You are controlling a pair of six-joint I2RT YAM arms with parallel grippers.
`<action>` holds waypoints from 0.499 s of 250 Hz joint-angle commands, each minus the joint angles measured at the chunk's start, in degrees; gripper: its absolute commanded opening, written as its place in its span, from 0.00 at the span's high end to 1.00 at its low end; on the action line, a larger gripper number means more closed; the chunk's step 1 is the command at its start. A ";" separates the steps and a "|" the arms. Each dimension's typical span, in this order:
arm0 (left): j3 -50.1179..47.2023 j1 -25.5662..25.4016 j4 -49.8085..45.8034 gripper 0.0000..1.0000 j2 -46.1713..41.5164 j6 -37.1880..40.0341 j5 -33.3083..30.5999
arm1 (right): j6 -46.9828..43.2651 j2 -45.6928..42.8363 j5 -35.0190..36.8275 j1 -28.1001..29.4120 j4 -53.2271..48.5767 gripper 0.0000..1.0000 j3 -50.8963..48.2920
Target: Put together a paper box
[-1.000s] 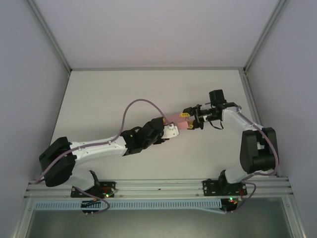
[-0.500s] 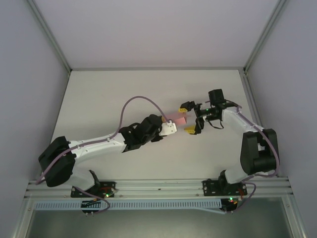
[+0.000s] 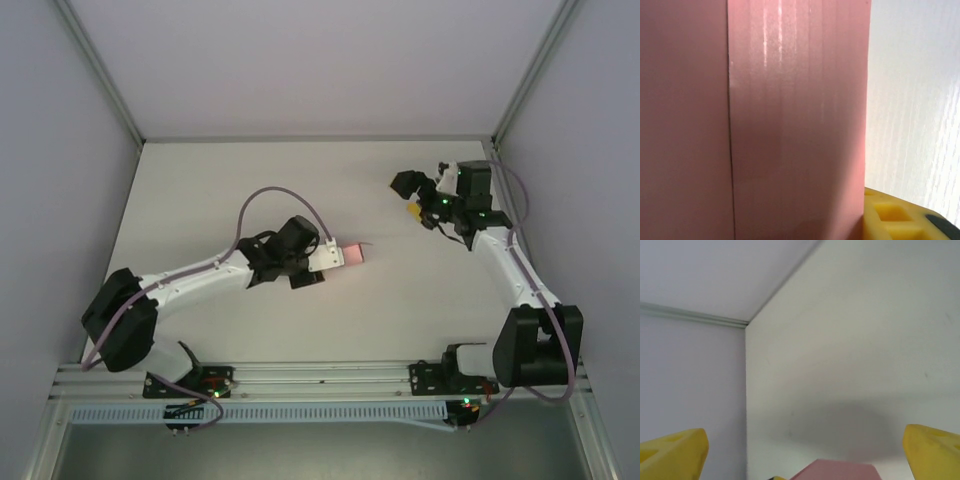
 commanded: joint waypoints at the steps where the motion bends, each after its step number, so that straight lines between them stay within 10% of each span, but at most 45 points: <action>1: 2.62 4.45 -5.30 0.65 2.74 2.36 9.55 | -13.04 -2.83 -4.19 0.35 9.35 0.00 -2.44; 64: 7.66 8.35 -10.82 0.64 8.82 4.96 14.91 | -41.41 -5.36 -3.91 5.93 -1.26 0.01 -3.73; 125: 13.58 9.30 -16.90 0.62 13.49 6.20 15.55 | -50.95 3.02 -6.90 9.96 -10.62 0.24 -0.80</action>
